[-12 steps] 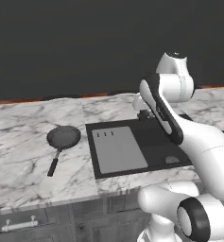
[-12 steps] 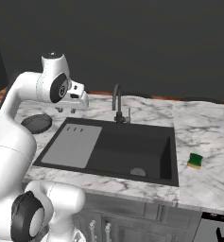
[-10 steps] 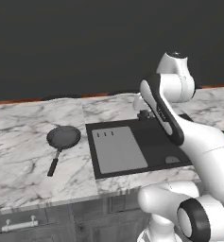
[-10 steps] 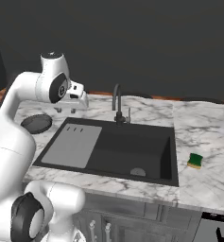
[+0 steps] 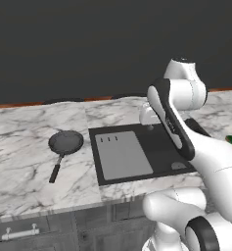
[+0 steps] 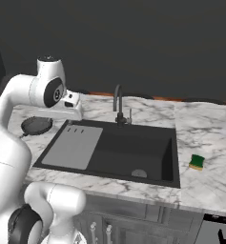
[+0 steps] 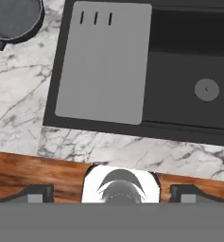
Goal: Pick the pan and sponge and place them into the sink. Then turn on the water.
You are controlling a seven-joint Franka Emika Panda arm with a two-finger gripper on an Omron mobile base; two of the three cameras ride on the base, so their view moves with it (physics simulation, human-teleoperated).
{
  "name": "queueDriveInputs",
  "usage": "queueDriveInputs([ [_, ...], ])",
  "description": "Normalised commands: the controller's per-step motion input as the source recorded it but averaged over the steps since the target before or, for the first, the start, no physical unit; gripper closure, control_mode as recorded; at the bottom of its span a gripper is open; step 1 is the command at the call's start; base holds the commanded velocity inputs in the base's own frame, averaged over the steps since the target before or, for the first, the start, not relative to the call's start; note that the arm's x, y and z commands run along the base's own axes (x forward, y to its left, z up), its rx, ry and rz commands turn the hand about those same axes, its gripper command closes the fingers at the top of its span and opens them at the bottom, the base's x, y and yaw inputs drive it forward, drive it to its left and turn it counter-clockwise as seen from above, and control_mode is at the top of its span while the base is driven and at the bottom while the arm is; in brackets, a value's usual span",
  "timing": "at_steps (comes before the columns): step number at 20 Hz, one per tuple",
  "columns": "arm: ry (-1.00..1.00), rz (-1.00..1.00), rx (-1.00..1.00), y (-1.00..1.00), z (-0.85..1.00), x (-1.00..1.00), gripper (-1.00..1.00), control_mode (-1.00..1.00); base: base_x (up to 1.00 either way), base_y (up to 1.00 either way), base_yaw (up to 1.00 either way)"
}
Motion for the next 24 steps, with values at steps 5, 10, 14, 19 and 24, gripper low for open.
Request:
queueDriveInputs([
  [5,0.16,-0.01,-0.06,1.00,-0.13,-0.63,-1.00,-1.00,0.00,0.00,0.00],
  [10,0.29,-0.02,-0.09,1.00,-0.11,-0.16,-1.00,-1.00,0.00,0.00,0.00],
  [14,0.31,-0.02,-0.13,0.95,-0.20,0.04,-1.00,-1.00,0.00,0.00,0.00],
  [19,0.10,-0.14,-0.18,0.50,-0.13,0.41,-1.00,-1.00,0.00,0.00,0.00],
  [24,0.05,-0.18,-0.04,0.78,-0.50,0.20,-1.00,-1.00,0.00,0.00,0.00],
])
